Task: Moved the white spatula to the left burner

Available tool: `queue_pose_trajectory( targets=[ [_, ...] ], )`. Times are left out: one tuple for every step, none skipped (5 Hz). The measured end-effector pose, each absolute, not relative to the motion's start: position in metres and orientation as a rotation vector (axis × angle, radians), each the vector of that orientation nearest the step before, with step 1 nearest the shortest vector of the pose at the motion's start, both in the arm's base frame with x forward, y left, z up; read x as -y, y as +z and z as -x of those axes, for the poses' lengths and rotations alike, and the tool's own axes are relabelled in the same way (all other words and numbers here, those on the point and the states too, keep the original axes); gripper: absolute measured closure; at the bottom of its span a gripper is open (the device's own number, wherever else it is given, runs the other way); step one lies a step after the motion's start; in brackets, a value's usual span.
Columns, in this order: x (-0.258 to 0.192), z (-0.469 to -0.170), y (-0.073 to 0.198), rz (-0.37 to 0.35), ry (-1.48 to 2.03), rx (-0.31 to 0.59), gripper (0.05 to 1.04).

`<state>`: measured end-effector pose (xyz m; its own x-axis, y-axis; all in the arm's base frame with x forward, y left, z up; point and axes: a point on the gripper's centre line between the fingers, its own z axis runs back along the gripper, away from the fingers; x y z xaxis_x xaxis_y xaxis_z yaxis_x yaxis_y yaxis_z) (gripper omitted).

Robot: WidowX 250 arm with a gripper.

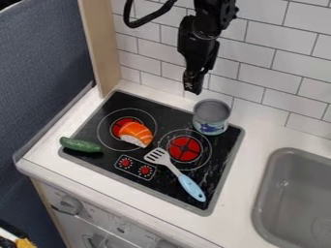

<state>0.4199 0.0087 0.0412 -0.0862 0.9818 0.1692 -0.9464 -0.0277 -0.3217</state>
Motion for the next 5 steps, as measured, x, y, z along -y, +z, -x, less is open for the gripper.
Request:
queue_pose_trajectory(
  targets=[
    [-0.009,-0.414,0.024,0.073,1.615,0.370,0.085],
    [-0.016,-0.402,0.023,0.028,1.665,0.387,0.085],
    [-0.013,-0.392,0.034,-0.014,1.657,0.412,0.085],
    [-0.002,-0.369,0.040,0.007,1.626,0.397,0.085],
    [0.017,-0.342,0.026,-0.010,1.551,0.351,0.085]
  ],
)
